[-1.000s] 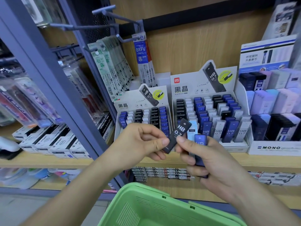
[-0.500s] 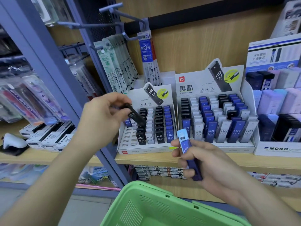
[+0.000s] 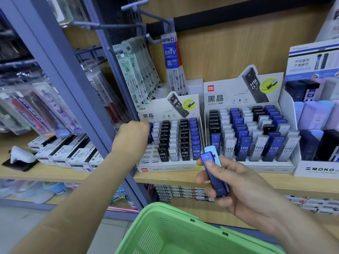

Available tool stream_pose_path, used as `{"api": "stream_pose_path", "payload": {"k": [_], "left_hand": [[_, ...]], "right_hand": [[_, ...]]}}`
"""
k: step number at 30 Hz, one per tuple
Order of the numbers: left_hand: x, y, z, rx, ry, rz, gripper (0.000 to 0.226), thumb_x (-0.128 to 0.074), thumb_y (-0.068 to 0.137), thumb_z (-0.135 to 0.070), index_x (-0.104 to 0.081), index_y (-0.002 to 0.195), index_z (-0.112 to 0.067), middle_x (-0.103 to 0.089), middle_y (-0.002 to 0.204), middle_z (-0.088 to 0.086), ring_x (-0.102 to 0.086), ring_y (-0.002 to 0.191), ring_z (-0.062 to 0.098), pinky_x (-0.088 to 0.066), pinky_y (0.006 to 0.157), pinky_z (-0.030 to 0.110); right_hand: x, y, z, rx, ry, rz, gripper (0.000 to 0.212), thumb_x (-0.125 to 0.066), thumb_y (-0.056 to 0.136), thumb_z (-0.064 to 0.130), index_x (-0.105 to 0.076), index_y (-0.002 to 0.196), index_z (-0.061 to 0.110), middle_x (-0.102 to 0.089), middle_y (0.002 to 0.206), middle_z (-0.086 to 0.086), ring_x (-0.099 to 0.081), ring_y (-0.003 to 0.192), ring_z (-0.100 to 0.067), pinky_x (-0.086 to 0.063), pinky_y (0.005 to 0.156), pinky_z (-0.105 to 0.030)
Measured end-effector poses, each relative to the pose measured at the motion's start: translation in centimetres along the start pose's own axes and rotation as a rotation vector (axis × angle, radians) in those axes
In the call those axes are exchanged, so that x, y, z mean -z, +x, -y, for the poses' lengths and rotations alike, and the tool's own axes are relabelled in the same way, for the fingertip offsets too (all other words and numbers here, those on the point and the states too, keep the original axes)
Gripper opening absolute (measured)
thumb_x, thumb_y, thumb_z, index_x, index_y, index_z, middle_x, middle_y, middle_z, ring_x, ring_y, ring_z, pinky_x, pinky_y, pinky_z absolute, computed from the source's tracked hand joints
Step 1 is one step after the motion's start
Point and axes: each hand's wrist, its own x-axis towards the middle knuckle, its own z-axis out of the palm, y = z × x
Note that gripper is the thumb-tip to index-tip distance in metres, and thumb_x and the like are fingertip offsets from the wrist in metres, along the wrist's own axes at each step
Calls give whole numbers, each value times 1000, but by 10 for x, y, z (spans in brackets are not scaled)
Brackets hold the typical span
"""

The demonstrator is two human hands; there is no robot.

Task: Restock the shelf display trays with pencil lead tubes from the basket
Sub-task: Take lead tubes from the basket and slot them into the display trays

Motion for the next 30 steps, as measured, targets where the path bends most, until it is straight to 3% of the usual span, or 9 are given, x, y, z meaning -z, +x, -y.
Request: {"api": "stream_pose_path", "payload": {"k": [5,10,12,16,22,28,30], "left_hand": [[-3,3,1,2,-12,11,35,-45,79,14,-49,106,-7,-50,70,5,-50,65,28,-38,60,33],[-6,-15,8,-35,82,58,26,-46,79,11,-40,93,-10,-36,59,0,-41,54,22,-38,57,31],[-5,-23,11,-25,80,57,27,-48,78,9,-41,93,-12,-39,61,0,-40,53,21,-36,58,30],[-2,-28,16,-12,30,71,30,-49,78,8,-51,98,-14,-59,77,2,-52,67,25,-40,59,31],[-15,-30,15,-56,-64,92,26,-53,83,4,-57,98,-16,-65,83,3,-62,77,25,-52,68,35],[-21,-27,14,-59,-93,46,29,-57,86,0,-69,104,-19,-69,98,0,-64,92,22,-51,76,32],[-17,-29,14,-55,-67,59,30,-58,85,-1,-68,107,-20,-67,101,0,-63,92,21,-52,75,32]], "right_hand": [[0,1,-1,-10,-4,19,28,-65,78,25,-70,100,9,-66,76,-13,-49,49,-16,-29,35,-17],[3,2,-1,-29,-28,25,27,-67,77,25,-72,98,9,-64,74,-13,-49,51,-17,-29,36,-18],[3,3,-2,-31,-34,38,24,-66,76,25,-72,95,10,-63,74,-13,-49,51,-17,-29,36,-18],[2,3,-5,-41,-57,65,23,-67,75,26,-73,92,12,-63,74,-12,-50,52,-17,-31,37,-19],[-1,4,-6,-51,-61,71,25,-67,76,28,-75,93,11,-59,73,-8,-53,53,-16,-39,38,-20],[-2,1,-2,-66,121,71,23,-55,85,-5,-73,99,-6,-58,71,-16,-64,57,-27,-58,52,-32],[-4,2,-3,-55,144,79,25,-59,79,-5,-70,102,-8,-60,71,-16,-69,62,-30,-60,55,-34]]}}
